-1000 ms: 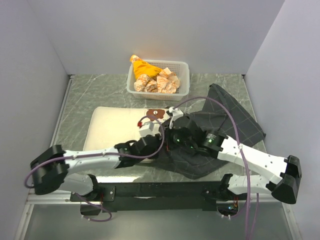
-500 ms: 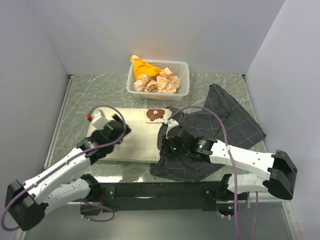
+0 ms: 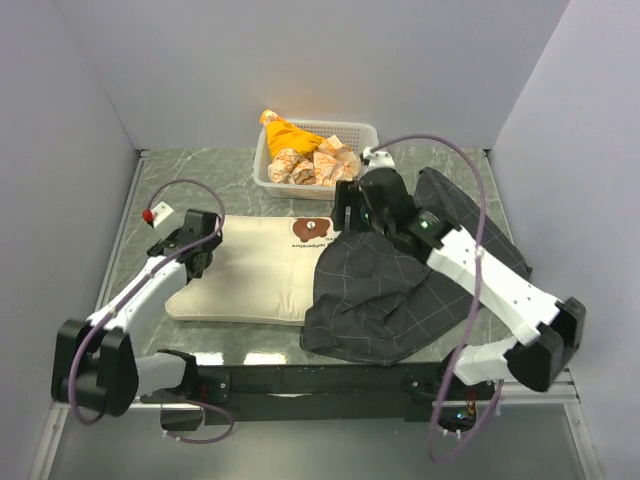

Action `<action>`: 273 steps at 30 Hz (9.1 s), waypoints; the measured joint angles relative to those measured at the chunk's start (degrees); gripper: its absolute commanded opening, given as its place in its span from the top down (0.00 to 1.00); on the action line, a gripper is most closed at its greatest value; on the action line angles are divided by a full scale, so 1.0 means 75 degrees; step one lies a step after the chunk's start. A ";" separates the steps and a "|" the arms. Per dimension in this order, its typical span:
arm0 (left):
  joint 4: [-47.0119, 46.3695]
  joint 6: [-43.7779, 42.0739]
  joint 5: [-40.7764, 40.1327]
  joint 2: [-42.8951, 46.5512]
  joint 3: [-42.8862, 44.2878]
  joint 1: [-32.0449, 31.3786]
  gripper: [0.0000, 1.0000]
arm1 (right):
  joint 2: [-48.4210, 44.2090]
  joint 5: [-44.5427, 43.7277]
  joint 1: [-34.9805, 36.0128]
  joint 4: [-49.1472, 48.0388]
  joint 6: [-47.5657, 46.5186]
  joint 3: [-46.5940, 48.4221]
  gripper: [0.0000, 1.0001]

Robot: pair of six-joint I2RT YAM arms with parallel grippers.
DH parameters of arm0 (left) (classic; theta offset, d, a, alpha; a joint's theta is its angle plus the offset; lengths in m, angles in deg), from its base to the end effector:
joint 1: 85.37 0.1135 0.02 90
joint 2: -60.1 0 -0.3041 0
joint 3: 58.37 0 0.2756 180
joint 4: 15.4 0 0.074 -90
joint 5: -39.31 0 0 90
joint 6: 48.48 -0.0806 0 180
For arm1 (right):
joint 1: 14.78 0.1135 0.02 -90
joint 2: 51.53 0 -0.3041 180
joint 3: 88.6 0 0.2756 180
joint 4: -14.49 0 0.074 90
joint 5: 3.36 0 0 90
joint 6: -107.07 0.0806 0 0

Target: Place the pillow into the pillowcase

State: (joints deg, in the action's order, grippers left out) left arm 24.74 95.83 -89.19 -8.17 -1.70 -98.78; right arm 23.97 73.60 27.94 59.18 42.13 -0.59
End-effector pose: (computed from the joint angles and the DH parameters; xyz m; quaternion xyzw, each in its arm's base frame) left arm 0.2668 -0.0120 0.2329 -0.4129 0.7980 0.0863 0.4305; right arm 0.2636 0.2187 0.3864 -0.0793 0.8678 0.1853 0.4541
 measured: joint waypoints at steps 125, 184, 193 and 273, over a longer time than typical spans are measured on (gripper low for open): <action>-0.0574 0.0685 0.3040 0.4132 -0.2398 -0.1810 0.99 | 0.1262 -0.3436 0.5284 0.2331 0.2180 0.0737 1.00; -0.3427 0.0396 0.1472 0.3480 -0.2203 -0.2687 0.99 | 0.2891 0.1961 -0.0970 -0.0906 -0.0487 0.1781 0.26; -0.1778 0.0720 0.1128 0.1451 -0.0801 -0.2710 0.99 | 0.1684 0.0560 -0.0673 0.0393 -0.0685 0.2381 0.00; -0.0930 0.1786 0.3389 0.3987 -0.2818 -0.3483 0.99 | -0.0207 0.1052 0.1603 0.1157 0.0420 0.0216 1.00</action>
State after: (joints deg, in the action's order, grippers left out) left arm 17.77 109.23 -63.77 21.73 -22.84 -124.90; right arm 22.42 81.49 39.96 67.86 45.27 1.03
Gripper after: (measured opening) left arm 0.040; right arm 0.010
